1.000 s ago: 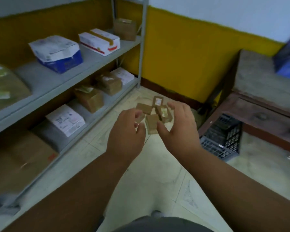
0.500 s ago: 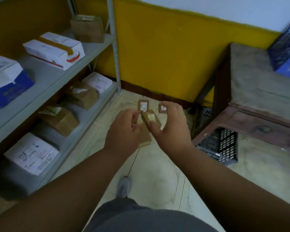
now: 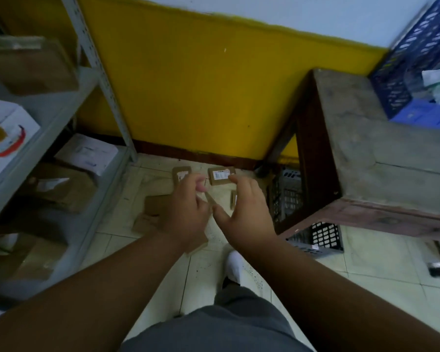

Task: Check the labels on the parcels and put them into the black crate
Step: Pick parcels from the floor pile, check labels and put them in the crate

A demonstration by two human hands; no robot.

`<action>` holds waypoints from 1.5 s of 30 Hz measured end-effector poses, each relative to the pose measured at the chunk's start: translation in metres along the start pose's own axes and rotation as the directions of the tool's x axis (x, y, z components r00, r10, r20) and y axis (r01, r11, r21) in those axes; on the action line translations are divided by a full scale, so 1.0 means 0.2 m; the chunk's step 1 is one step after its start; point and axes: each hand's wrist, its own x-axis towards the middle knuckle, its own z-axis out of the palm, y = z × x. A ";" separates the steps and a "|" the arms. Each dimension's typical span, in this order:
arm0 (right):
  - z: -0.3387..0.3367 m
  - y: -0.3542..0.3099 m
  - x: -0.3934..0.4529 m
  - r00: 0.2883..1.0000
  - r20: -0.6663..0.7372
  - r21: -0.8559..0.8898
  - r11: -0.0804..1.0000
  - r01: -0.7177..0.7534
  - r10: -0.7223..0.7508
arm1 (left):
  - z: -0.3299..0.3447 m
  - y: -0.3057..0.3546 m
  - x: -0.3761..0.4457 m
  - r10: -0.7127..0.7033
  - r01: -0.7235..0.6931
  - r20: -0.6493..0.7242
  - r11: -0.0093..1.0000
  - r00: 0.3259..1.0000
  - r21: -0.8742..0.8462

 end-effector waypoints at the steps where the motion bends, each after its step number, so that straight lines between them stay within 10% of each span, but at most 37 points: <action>1: 0.02 0.02 0.10 1.000 0.009 0.032 0.999 -0.010 0.010 | 0.00 -0.02 0.08 -0.014 0.015 -0.011 1.000 1.000 0.011; 10: 0.34 0.09 1.12 0.981 0.178 0.116 0.992 0.051 -0.071 | -0.10 -0.22 0.81 -0.048 0.093 -0.209 0.973 0.977 0.211; 20: 0.98 0.19 1.69 0.946 0.294 0.153 0.970 -0.191 0.140 | -0.02 -0.78 1.43 -0.227 0.239 -0.114 0.965 0.967 0.107; 32: 2.50 1.26 2.27 0.828 0.452 0.042 0.919 -0.392 0.332 | 1.10 -2.28 2.10 -0.531 0.528 -0.045 0.846 0.846 -0.072; 45: 3.54 2.13 2.71 0.732 0.564 -0.236 0.924 -0.302 0.383 | 1.87 -3.51 2.54 -0.700 0.699 0.004 0.714 0.714 0.052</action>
